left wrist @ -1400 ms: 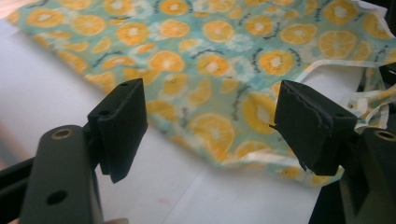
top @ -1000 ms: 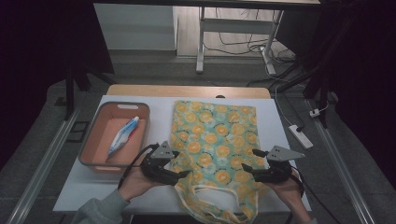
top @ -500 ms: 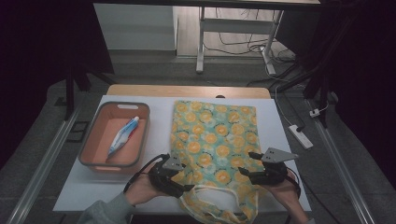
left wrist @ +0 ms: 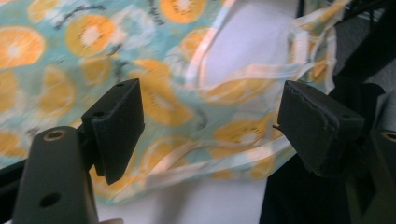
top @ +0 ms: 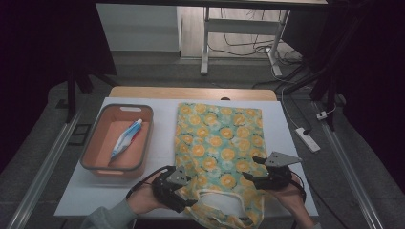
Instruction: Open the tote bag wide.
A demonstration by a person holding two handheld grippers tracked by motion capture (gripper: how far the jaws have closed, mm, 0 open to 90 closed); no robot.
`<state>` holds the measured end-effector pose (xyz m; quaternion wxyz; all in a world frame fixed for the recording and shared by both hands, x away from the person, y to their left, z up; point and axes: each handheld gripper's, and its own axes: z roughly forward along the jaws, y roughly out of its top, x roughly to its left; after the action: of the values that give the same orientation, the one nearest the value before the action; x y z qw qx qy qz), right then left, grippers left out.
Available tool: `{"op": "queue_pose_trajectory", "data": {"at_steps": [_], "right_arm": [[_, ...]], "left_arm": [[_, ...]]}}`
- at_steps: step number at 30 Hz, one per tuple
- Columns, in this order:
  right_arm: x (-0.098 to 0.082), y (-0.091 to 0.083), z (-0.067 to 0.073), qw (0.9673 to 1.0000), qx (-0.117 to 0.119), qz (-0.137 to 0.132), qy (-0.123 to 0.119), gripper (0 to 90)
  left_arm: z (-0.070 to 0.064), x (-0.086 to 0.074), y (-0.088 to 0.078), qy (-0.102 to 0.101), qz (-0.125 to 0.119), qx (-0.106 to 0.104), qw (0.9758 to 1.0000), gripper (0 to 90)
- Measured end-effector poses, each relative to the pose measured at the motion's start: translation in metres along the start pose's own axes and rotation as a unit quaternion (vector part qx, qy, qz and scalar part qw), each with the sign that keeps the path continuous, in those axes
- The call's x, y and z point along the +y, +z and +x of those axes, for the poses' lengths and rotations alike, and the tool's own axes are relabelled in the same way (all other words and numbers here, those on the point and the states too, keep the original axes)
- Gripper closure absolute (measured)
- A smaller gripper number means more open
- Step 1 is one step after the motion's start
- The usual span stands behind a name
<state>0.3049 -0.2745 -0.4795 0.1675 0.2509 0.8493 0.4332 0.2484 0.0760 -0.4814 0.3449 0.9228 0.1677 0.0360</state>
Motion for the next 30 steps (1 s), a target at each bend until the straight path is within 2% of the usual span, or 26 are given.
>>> {"op": "queue_pose_trajectory", "data": {"at_steps": [4,7,10,13,14,15,16,17,18,21,22,26,30], "right_arm": [[0.0,0.001,0.001,1.0,0.001,0.002,0.0,28.9],[0.0,0.001,0.001,1.0,0.002,0.003,-0.001,28.9],[0.001,0.001,0.001,1.0,0.002,0.002,-0.001,28.9],[0.0,0.002,0.001,1.0,0.002,0.003,-0.001,28.9],[0.0,0.002,0.001,1.0,0.003,0.004,0.0,28.8],[0.0,0.003,0.001,1.0,0.003,0.007,-0.001,28.8],[0.0,0.003,0.001,1.0,0.003,0.007,-0.001,28.8],[-0.001,0.004,0.002,1.0,0.004,0.008,-0.001,28.8],[-0.001,0.004,0.002,1.0,0.004,0.008,-0.001,28.8],[-0.001,0.004,0.002,1.0,0.002,0.008,-0.003,28.8],[-0.001,0.003,0.001,1.0,0.001,0.008,-0.002,28.8],[-0.001,0.001,0.001,1.0,0.002,0.006,-0.002,28.8],[0.002,-0.004,0.001,1.0,0.003,0.001,-0.003,28.8]], "left_arm": [[-0.004,0.009,0.009,0.017,0.009,-0.018,0.9996,23.4],[-0.007,0.014,0.02,0.025,0.027,-0.025,0.999,26.3],[-0.007,0.014,0.03,0.024,0.046,-0.02,0.9985,40.1],[-0.005,0.013,0.037,0.017,0.044,-0.019,0.9987,44.2],[-0.004,0.013,0.04,0.016,0.045,-0.016,0.9987,46.7],[-0.003,0.013,0.043,0.013,0.048,-0.013,0.9987,53.4],[-0.002,0.013,0.047,0.013,0.052,-0.012,0.9985,53.4],[-0.002,0.013,0.05,0.015,0.054,-0.01,0.9984,61.8],[-0.001,0.013,0.053,0.013,0.056,-0.01,0.9983,61.8],[-0.001,0.014,0.057,0.014,0.061,-0.006,0.9981,78.4],[0.0,0.014,0.056,0.012,0.059,-0.008,0.9982,86.1],[0.002,0.014,0.044,0.001,0.033,-0.015,0.9994,88.9],[0.007,0.016,0.018,-0.019,-0.023,-0.022,0.9993,88.9]]}}
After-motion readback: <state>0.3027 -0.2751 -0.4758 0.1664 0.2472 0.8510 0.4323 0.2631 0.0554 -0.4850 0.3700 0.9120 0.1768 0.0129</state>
